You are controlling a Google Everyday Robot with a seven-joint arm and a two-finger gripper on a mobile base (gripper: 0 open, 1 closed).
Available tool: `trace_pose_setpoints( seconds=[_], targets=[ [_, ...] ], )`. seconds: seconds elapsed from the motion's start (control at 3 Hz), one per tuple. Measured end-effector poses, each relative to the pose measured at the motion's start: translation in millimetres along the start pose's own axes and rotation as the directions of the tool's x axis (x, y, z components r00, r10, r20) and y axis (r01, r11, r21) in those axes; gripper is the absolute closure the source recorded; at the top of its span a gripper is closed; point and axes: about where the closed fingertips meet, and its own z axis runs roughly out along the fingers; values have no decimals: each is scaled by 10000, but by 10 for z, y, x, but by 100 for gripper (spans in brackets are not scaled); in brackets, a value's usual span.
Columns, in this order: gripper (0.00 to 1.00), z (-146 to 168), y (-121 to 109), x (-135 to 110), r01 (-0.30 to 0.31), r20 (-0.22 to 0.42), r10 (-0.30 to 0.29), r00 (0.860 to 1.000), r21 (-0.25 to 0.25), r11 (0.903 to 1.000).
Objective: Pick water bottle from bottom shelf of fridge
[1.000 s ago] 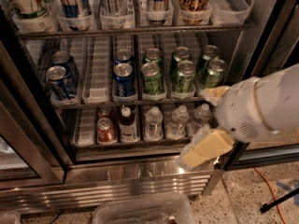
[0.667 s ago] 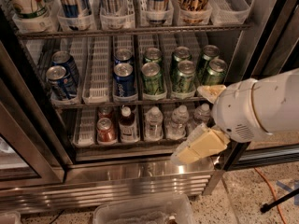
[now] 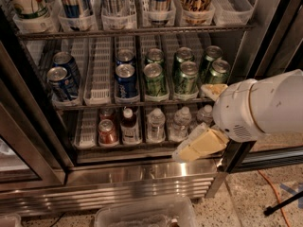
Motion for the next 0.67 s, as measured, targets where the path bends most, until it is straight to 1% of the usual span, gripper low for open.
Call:
trace_pose_setpoints(
  seconds=[0.33,0.67],
  targets=[
    [0,203,-243,220,-110,-327,143,9994,987,9951],
    [0,268,-448,458,-248,-167,292,9994,2213,9749]
  ],
)
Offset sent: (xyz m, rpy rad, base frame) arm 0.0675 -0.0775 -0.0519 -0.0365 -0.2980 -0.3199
